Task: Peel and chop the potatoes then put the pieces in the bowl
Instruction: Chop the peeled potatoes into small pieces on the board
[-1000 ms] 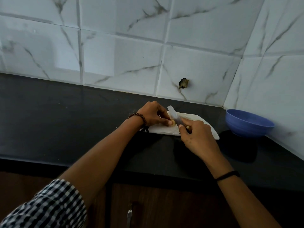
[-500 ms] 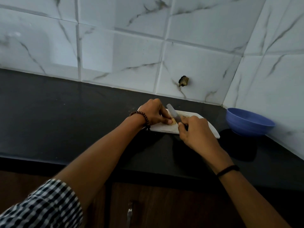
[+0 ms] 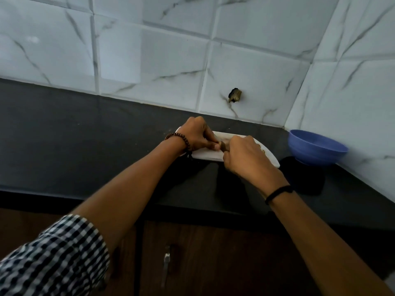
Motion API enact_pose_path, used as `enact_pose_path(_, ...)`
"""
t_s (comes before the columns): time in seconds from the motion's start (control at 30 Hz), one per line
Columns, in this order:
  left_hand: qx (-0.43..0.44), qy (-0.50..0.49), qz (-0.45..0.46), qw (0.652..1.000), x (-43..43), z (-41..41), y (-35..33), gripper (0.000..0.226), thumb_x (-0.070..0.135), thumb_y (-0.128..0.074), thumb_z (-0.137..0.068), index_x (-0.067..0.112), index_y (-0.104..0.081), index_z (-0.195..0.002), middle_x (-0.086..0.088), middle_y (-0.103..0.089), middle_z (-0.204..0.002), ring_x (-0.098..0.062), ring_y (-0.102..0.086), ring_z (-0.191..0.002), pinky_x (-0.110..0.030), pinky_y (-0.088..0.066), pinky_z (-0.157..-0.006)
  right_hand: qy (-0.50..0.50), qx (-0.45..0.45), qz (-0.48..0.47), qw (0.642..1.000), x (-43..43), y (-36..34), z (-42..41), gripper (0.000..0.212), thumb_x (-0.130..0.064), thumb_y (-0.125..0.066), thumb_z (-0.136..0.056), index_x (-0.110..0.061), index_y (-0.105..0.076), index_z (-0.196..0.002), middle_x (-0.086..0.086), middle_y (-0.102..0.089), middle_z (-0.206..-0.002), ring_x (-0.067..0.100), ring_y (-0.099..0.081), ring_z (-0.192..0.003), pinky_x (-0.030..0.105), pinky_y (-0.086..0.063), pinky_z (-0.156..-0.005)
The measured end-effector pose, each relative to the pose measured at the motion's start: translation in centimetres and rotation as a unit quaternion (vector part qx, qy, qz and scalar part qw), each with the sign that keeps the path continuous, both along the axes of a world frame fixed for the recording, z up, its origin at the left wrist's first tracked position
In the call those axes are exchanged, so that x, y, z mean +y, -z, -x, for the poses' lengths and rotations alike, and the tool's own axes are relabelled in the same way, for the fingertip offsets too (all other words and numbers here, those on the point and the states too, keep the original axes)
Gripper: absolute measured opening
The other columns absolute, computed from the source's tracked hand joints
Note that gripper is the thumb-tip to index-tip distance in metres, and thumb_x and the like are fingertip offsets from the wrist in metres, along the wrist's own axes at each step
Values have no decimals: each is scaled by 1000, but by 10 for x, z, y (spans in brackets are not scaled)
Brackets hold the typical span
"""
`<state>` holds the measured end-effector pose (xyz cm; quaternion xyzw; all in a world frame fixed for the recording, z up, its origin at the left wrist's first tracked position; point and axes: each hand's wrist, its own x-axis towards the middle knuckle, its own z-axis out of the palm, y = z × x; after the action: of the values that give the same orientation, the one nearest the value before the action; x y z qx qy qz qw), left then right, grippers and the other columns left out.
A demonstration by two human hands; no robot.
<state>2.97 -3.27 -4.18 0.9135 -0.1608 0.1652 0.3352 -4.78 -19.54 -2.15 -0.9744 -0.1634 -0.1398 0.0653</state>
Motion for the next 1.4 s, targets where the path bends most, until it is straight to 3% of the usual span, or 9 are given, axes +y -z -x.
enact_pose_path(0.17, 3, 2, -3, 1000, 0, 0, 0, 23, 32, -85, -68, 21, -80, -88, 7, -75, -86, 0, -65, -88, -17, -52, -82, -14, -4, 30, 999, -9, 0, 12, 8, -16, -55, -96, -16, -51, -89, 5, -44, -88, 20, -43, -76, 28, -33, -65)
enact_pose_path(0.33, 19, 18, -6, 1000, 2, 5, -2, 25, 38, -83, -70, 24, -79, -90, 12, -74, -87, 3, -62, -86, -9, -46, -73, -1, 31, 33, 999, -22, -5, 27, 16, -18, -56, -97, -16, -47, -85, 2, -46, -84, 10, -41, -63, 22, -28, -49)
enact_pose_path(0.6, 42, 17, -23, 999, 5, 4, -3, 28, 35, -79, -77, 21, -76, -101, 9, -72, -96, 4, -56, -84, -11, -42, -75, 10, 69, 54, 996, -34, -17, 47, 18, -25, -57, -99, -14, -63, -112, 7, -59, -101, 19, -61, -87, 31, -52, -73)
enact_pose_path(0.8, 43, 17, -67, 997, 2, 3, -1, 28, 39, -70, -81, 34, -71, -109, 16, -66, -90, -1, -56, -87, -24, -47, -84, 22, 82, -15, 996, -44, -20, 51, 34, -35, -55, -100, -17, -63, -127, 5, -60, -99, 11, -57, -68, 21, -38, -50)
enact_pose_path(0.93, 32, 10, -66, 997, 2, 4, -2, 24, 35, -66, -84, 31, -72, -106, 9, -66, -97, -8, -58, -93, -24, -47, -84, 18, 66, -123, 990, -44, -15, 40, 29, -41, -65, -93, -18, -70, -110, 2, -63, -80, 10, -58, -57, 22, -39, -46)
enact_pose_path(1.1, 53, -15, 2, 998, 4, 4, -1, 13, 29, -64, -83, 26, -73, -92, 12, -67, -76, -5, -62, -80, -23, -50, -81, 5, 29, -254, 967, -25, -10, 1, 8, -19, -73, -86, -12, -69, -90, 8, -68, -67, 1, -45, -27, 14, -32, -29)
enact_pose_path(1.2, 60, -25, 40, 997, 6, 4, -3, 12, 26, -65, -83, 21, -74, -89, 6, -70, -71, -1, -63, -72, -14, -47, -67, 4, 26, -302, 953, -11, -6, -23, 16, -11, -81, -77, -10, -68, -85, 10, -69, -76, 3, -55, -38, 12, -33, -31)
enact_pose_path(1.3, 70, -29, 70, 995, 8, 5, -5, 10, 22, -67, -83, 19, -74, -89, 5, -70, -71, 6, -59, -58, -5, -39, -46, 15, 43, -287, 957, -1, 0, -44, 23, -10, -87, -69, -15, -66, -78, 9, -70, -80, 20, -69, -59, 19, -41, -38)
enact_pose_path(1.4, 78, -31, 85, 993, 9, 4, -5, 9, 21, -71, -82, 17, -75, -88, 5, -70, -72, 9, -57, -51, -4, -38, -42, 19, 47, -264, 963, 2, 0, -58, 20, -4, -83, -71, -11, -68, -82, 12, -70, -77, 16, -63, -50, 21, -41, -38)
